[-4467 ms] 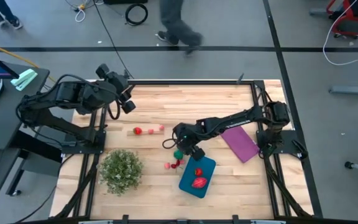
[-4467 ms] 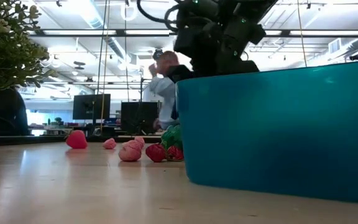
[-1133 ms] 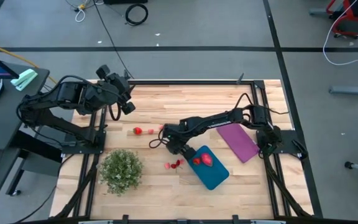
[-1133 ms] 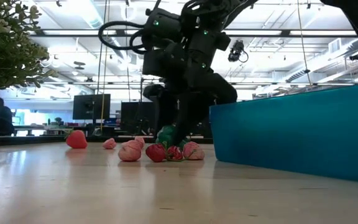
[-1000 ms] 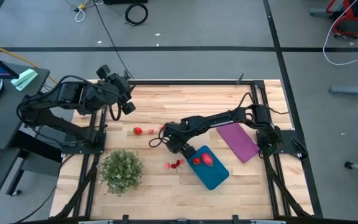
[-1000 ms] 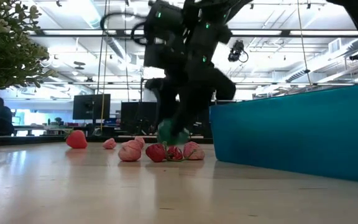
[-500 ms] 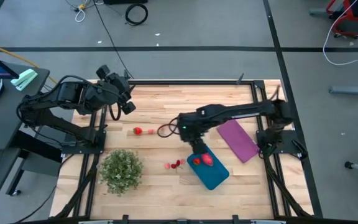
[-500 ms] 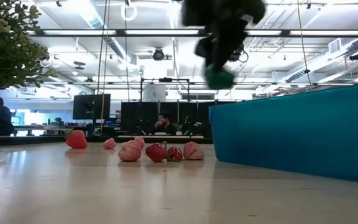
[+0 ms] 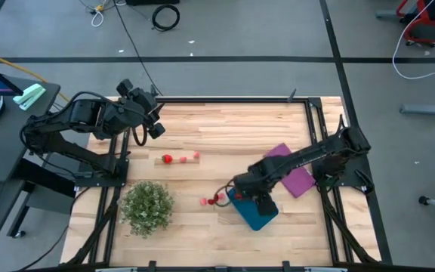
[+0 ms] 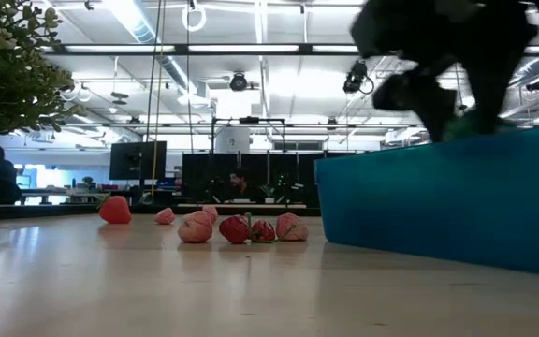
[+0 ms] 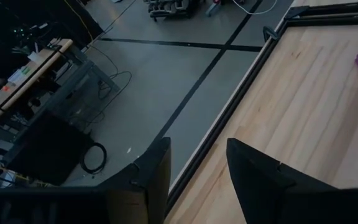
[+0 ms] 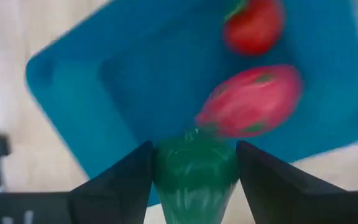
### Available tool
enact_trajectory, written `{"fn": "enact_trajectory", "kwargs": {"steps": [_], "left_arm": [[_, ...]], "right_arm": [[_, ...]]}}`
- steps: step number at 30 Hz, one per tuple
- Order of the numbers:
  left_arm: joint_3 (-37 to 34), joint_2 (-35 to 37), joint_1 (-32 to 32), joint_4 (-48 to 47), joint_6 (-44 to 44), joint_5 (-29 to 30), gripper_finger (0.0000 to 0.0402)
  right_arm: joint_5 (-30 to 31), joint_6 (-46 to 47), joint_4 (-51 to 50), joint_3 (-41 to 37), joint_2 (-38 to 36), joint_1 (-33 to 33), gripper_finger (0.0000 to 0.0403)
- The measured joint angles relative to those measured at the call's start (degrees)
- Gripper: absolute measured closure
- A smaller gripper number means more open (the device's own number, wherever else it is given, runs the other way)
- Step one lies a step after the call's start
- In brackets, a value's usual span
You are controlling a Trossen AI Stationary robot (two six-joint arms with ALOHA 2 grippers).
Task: Pick and placing Produce into tupperware
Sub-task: Put the green bell pepper into the blue bin, then put the red strawberry into the blue bin
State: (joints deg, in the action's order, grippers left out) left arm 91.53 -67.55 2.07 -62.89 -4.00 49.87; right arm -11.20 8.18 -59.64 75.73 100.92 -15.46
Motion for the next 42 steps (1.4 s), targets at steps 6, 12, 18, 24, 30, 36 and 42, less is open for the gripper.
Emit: {"fn": "enact_trajectory", "kwargs": {"steps": [6, 12, 18, 24, 30, 36, 42], "left_arm": [[0.0, 0.0, 0.0, 0.0, -1.4, 0.0, 0.0239], [0.0, 0.0, 0.0, 0.0, -1.4, 0.0, 0.0239], [0.0, 0.0, 0.0, 0.0, -1.7, 0.0, 0.0239], [0.0, 0.0, 0.0, 0.0, -3.2, 0.0, 0.0239], [0.0, 0.0, 0.0, 0.0, -3.3, 0.0, 0.0239], [0.0, 0.0, 0.0, 0.0, -3.3, 0.0, 0.0239], [0.0, 0.0, 0.0, 0.0, -3.3, 0.0, 0.0239]], "right_arm": [[-4.4, 1.4, 6.9, -3.6, 0.0, -3.5, 0.0182], [-4.3, 1.4, 13.5, -3.9, 0.0, -5.4, 0.0174], [-3.7, 0.8, 16.3, -4.9, 0.0, -5.3, 0.016], [-5.2, 0.9, 25.7, -10.0, 0.0, -5.0, 0.0157], [-8.8, 3.7, 30.0, -13.7, 0.1, -4.1, 0.0155], [-8.5, 2.2, 31.1, -14.1, 0.1, -4.1, 0.0145], [-7.3, -0.3, 30.5, -13.7, 0.1, -3.6, 0.0129]]}}
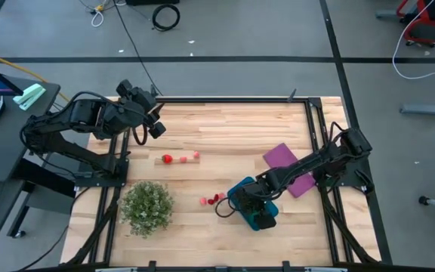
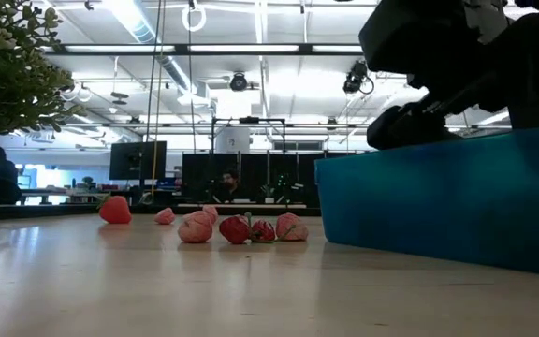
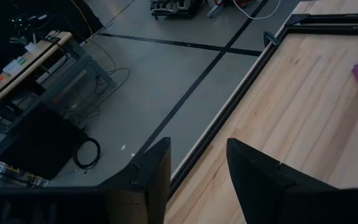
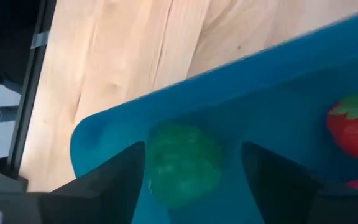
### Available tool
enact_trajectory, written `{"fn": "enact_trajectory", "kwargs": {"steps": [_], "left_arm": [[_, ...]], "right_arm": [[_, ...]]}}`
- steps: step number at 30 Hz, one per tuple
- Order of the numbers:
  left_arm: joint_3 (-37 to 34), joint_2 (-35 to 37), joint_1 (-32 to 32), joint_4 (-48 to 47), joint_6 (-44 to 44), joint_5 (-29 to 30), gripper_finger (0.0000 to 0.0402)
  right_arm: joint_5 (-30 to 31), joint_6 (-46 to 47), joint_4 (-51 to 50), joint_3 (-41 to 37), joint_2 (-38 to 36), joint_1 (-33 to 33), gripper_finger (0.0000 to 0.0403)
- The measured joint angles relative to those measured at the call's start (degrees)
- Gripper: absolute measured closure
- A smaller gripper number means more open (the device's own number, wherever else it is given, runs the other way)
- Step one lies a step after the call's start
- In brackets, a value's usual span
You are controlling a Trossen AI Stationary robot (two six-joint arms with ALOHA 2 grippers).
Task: Pick and placing Produce into tupperware
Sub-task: Put the red strawberry into the blue bin
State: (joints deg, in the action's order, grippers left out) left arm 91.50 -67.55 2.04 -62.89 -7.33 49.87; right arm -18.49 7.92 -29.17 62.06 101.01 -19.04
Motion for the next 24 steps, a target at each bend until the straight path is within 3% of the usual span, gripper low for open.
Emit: {"fn": "enact_trajectory", "kwargs": {"steps": [5, 9, 16, 24], "left_arm": [[0.0, 0.0, 0.0, 0.0, 0.0, -0.9, 0.0239], [0.0, 0.0, 0.0, 0.0, 0.0, -5.8, 0.0239], [-0.1, -0.9, 0.0, -1.2, -0.1, -17.9, 0.0239], [-0.1, -7.2, -0.7, -9.0, -7.6, -18.8, 0.0239]], "right_arm": [[0.5, -4.9, -5.2, 3.9, 0.0, 1.8, 0.0126], [4.6, -6.4, -13.5, 9.1, 0.0, 3.3, 0.0133], [14.4, -6.9, -24.5, 17.7, 0.0, 5.8, 0.0146], [29.8, -10.8, -24.6, 20.6, 0.0, 8.9, 0.0158]]}}
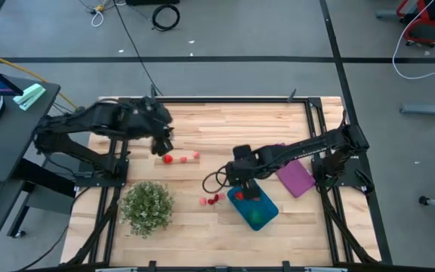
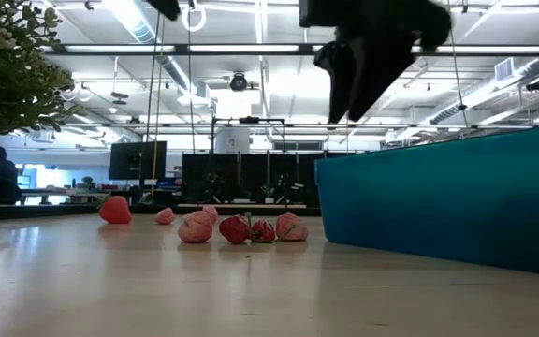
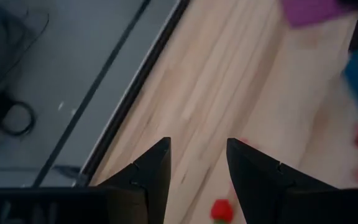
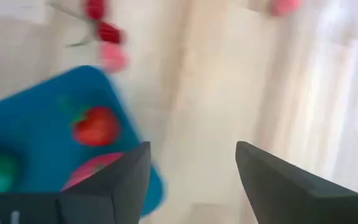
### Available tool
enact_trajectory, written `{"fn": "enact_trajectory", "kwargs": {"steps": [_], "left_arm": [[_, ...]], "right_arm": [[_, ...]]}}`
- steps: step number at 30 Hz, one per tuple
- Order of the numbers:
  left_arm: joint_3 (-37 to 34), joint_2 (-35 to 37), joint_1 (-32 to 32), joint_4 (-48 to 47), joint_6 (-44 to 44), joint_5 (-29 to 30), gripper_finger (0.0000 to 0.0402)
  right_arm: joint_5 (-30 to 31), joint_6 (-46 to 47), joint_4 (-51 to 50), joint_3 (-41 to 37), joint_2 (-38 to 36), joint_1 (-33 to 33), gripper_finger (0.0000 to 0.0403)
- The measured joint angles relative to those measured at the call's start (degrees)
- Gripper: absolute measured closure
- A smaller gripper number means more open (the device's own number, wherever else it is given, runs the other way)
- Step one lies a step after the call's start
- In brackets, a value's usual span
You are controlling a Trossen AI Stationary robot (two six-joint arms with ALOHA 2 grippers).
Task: Pick and placing Produce into tupperware
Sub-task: Put the red strawberry into the blue bin
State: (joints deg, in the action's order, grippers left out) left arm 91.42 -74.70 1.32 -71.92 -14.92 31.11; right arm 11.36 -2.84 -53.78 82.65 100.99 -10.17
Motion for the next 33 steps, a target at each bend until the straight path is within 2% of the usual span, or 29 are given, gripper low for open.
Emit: {"fn": "enact_trajectory", "kwargs": {"steps": [5, 7, 10, 12, 18, 21, 24, 28, 33], "left_arm": [[0.0, -6.1, -5.6, -9.4, -1.6, -1.1, 0.0239], [-0.1, -8.8, -8.9, -10.5, 3.0, -5.9, 0.0239], [0.0, -11.6, -13.8, -9.7, 10.7, -16.7, 0.0239], [0.0, -13.6, -16.5, -9.6, 13.2, -20.4, 0.0239], [0.0, -17.8, -23.4, -15.5, 16.7, -21.0, 0.0239], [-1.3, -18.3, -25.5, -14.6, 18.8, -24.5, 0.0239], [-5.6, -18.3, -26.6, -13.9, 19.9, -28.0, 0.0239], [-15.3, -18.3, -26.9, -10.2, 19.7, -28.3, 0.0239], [-27.7, -18.3, -25.9, -2.4, 21.0, -28.3, 0.0239]], "right_arm": [[0.7, 1.0, -0.1, 0.0, 0.0, 3.2, 0.0164], [0.8, 2.7, 0.2, 0.0, 0.0, 4.6, 0.0165], [0.8, 6.2, 0.4, 0.0, -0.2, 6.7, 0.0167], [0.8, 8.4, 0.7, 0.0, -0.7, 8.2, 0.0167], [1.2, 9.2, 1.2, -0.5, -4.6, 11.8, 0.0165], [4.4, 9.3, 1.1, -0.5, -7.4, 12.9, 0.0165], [10.4, 9.3, 1.3, -0.5, -10.8, 13.5, 0.0165], [17.1, 10.2, 1.7, -0.5, -15.5, 13.8, 0.0163], [22.5, 14.1, 1.8, -0.5, -19.9, 13.8, 0.0163]]}}
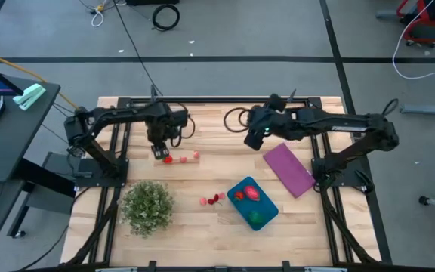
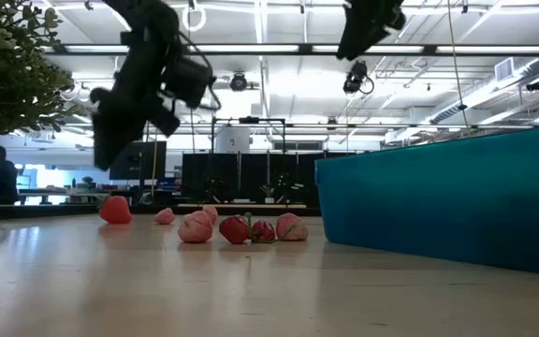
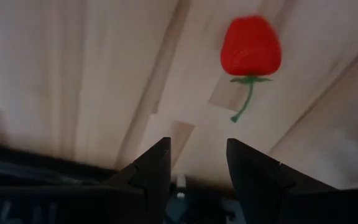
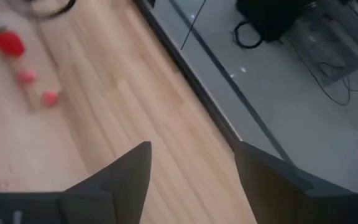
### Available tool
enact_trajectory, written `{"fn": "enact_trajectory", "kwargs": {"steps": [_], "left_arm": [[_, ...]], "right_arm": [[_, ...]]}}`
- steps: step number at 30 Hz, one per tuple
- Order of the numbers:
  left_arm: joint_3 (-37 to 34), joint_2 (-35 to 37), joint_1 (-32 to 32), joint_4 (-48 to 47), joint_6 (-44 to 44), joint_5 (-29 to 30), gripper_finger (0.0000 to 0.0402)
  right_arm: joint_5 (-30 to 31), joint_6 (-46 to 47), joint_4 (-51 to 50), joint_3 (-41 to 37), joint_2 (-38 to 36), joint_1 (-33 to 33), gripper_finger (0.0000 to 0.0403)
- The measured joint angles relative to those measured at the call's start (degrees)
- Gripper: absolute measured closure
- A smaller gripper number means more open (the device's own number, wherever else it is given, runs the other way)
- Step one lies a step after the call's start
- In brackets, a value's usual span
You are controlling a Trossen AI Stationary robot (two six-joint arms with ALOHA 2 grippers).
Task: Pick and placing Produce into tupperware
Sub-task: Put the red strawberry into the blue bin
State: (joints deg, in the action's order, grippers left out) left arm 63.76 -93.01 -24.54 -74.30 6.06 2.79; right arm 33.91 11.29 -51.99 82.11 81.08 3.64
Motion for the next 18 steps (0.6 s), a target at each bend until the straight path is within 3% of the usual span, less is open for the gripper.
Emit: {"fn": "enact_trajectory", "kwargs": {"steps": [6, 18], "left_arm": [[-5.2, 0.0, 0.4, 6.8, 0.4, 0.1, 0.0239], [-5.2, 0.0, 0.6, 12.8, -4.0, 0.1, 0.0248]], "right_arm": [[0.5, 0.5, 0.7, 0.0, -1.7, 0.0, 0.0161], [0.6, -3.1, 0.8, 0.0, -0.2, 0.0, 0.016]]}}
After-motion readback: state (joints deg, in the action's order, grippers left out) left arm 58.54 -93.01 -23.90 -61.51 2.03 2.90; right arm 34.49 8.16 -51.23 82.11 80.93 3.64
